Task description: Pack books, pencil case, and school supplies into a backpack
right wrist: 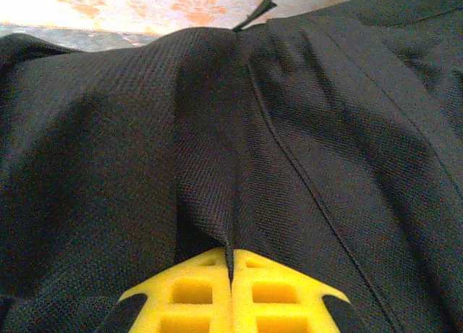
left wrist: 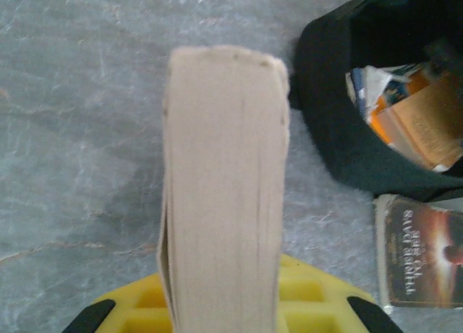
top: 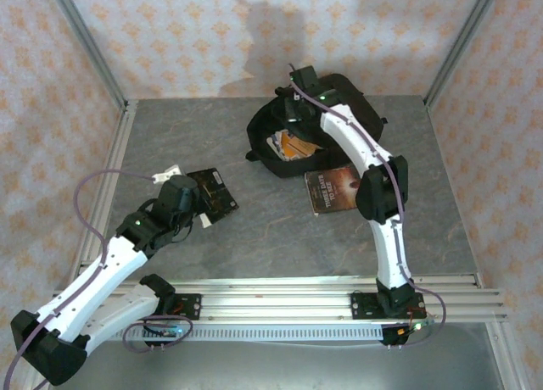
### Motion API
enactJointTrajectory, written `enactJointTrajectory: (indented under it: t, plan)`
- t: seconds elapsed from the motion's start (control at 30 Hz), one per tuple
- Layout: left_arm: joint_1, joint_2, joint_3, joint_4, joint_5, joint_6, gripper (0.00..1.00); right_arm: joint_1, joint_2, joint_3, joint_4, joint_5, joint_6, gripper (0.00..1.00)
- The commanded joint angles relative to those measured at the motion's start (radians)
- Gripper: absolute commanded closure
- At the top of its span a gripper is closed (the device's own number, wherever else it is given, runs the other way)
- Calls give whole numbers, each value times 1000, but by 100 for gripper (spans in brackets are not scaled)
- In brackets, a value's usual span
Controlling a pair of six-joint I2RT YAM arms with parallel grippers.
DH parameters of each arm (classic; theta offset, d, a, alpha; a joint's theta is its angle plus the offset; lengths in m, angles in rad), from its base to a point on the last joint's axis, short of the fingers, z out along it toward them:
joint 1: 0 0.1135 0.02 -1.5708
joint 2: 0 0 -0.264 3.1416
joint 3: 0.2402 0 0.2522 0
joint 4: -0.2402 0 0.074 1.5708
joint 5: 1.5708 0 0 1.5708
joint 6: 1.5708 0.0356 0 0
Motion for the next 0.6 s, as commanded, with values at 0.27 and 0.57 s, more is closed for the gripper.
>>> enactJointTrajectory:
  t: [0.27, 0.57]
  plan:
    - [75, 216, 123, 505, 178, -130, 100, -14, -204, -175, 42, -277, 6, 100]
    - [90, 169, 147, 560, 218, -100, 100, -33, -250, -239, 59, -335, 32, 100]
